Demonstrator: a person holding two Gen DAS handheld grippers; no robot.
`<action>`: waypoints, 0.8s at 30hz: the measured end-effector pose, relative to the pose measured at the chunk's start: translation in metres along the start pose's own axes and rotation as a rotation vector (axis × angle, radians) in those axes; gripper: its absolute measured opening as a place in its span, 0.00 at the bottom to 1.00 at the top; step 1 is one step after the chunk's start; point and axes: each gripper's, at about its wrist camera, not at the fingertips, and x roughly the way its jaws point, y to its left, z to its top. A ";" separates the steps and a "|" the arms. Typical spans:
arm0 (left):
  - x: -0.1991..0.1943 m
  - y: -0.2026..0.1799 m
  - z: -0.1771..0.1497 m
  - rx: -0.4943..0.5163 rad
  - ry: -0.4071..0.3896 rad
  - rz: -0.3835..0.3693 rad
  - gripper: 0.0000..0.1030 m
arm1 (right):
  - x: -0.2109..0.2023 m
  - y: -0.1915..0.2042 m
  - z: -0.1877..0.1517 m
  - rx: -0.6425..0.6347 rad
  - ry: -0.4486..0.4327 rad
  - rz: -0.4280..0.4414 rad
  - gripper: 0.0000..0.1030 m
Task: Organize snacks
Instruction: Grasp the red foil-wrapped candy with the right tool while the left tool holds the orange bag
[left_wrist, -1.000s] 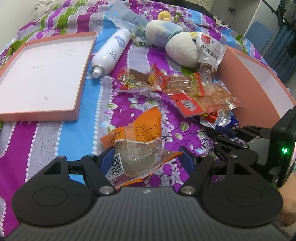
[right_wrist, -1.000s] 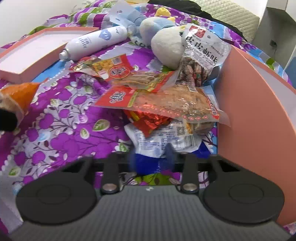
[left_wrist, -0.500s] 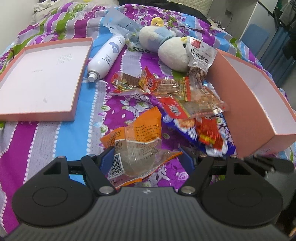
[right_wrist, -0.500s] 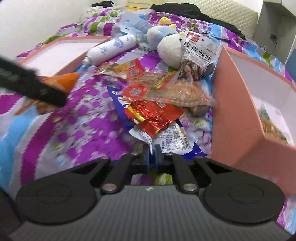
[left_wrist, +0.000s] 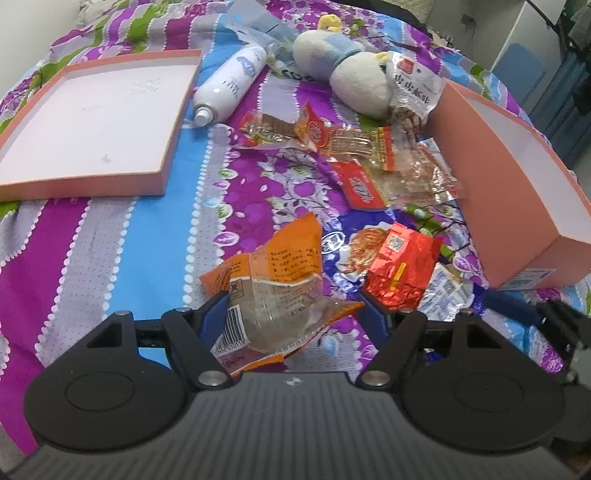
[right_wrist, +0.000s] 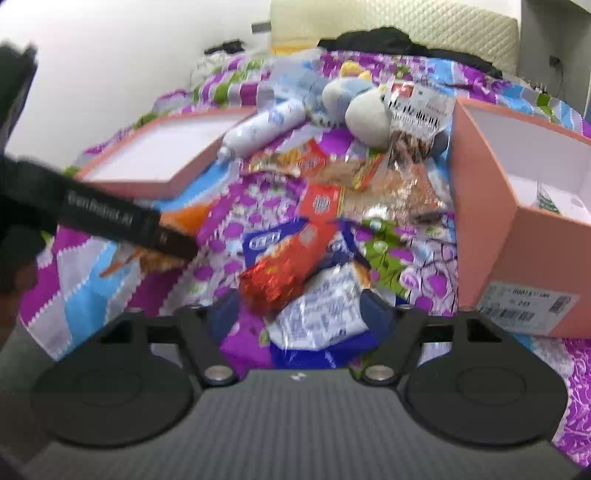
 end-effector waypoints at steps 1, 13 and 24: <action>0.001 0.001 -0.001 -0.001 0.000 0.000 0.75 | 0.003 -0.002 0.002 0.004 -0.003 -0.002 0.79; 0.009 0.006 0.003 -0.016 -0.005 0.013 0.75 | 0.040 -0.001 0.005 0.056 0.047 0.111 0.76; 0.003 0.010 0.008 -0.039 -0.025 0.023 0.75 | 0.054 0.016 0.009 -0.041 0.071 0.079 0.42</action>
